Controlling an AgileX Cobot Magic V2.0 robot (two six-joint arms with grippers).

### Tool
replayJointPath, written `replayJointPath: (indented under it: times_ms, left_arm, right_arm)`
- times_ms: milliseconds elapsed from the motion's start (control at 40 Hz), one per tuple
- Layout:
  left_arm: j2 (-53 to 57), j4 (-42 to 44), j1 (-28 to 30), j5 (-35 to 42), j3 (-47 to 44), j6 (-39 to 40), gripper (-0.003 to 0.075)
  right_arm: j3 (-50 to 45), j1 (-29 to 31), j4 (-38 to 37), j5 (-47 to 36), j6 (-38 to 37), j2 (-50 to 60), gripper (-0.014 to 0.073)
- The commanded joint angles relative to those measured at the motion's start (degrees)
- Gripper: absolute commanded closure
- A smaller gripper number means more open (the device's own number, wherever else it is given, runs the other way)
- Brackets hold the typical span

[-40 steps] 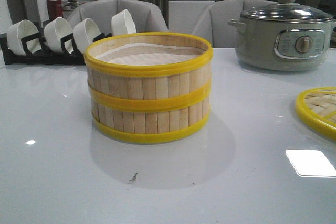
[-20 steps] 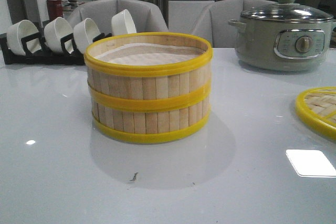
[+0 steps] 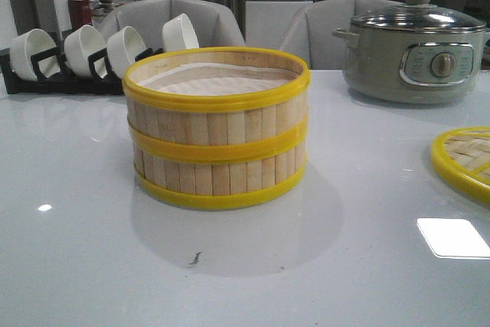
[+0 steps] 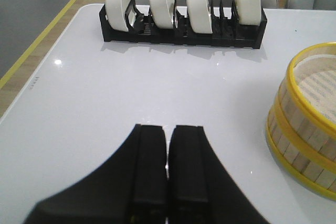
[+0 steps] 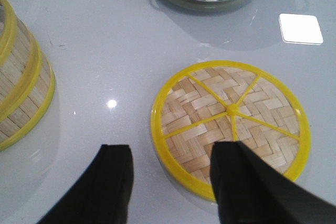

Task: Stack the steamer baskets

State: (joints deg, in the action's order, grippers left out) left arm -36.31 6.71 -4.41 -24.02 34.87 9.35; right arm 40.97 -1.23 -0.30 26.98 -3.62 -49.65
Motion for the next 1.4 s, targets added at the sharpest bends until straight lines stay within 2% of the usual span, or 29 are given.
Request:
replayJointPath:
  times_ms: [0, 525, 674, 899, 1374]
  left_arm:
    - [0.19, -0.25, -0.13, 4.84, 1.78, 0.68, 0.0635]
    - [0.19, -0.25, -0.13, 4.84, 1.78, 0.68, 0.0635]
    - [0.19, -0.25, -0.13, 4.84, 1.78, 0.68, 0.0635]
    - [0.19, -0.25, -0.13, 4.84, 1.78, 0.68, 0.0635]
    - [0.19, -0.25, -0.13, 4.84, 1.78, 0.68, 0.0635]
  right_arm:
    - [2.09, 0.05, -0.74, -4.68, 0.21, 0.16, 0.0151]
    - [2.09, 0.11, 1.29, 1.64, 0.16, 0.17, 0.0151]
    - [3.37, 2.85, 1.29, 2.51, -0.21, -1.27, 0.0151]
    - [10.95, 10.52, 1.5, 6.57, -0.27, -9.92, 0.0151]
    - [24.62, 11.41, 1.84, 8.04, -0.27, -33.06, 0.0151]
